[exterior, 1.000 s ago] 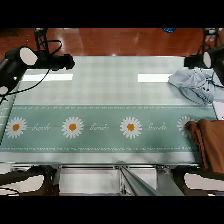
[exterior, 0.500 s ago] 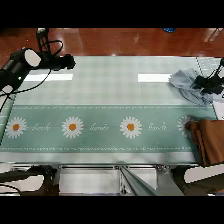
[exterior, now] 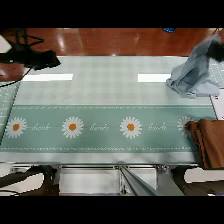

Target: Fold the shirts.

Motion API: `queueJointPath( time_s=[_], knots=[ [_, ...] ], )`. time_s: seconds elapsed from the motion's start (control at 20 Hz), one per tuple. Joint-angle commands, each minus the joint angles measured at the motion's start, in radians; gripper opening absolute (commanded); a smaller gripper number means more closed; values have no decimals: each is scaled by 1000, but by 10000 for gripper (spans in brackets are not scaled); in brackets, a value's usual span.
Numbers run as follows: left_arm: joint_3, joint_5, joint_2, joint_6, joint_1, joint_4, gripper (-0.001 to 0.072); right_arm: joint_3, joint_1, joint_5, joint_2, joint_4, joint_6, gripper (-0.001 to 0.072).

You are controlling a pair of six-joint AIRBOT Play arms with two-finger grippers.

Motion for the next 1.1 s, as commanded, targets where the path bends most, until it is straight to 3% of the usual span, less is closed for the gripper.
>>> queueJointPath(
  time_s=[0.0,0.2,0.4,0.6,0.8,0.9,1.05],
  knots=[
    [-132,-206,171,9,47,-46,507,153,27,-39,163,190,-128,21],
    [-515,23,428,12,-29,-203,507,229,171,-53,309,189,-187,21],
    [-685,158,511,11,-102,-251,507,250,384,34,366,189,-225,21],
    [-692,192,510,27,-90,-233,507,250,646,89,332,122,-227,21],
    [-649,164,538,16,85,-183,507,156,831,224,246,82,-163,21],
    [-648,131,562,16,167,-217,507,5,914,206,205,79,-160,21],
    [-655,39,565,28,176,-221,507,-219,998,83,121,148,-49,21]
  ],
)
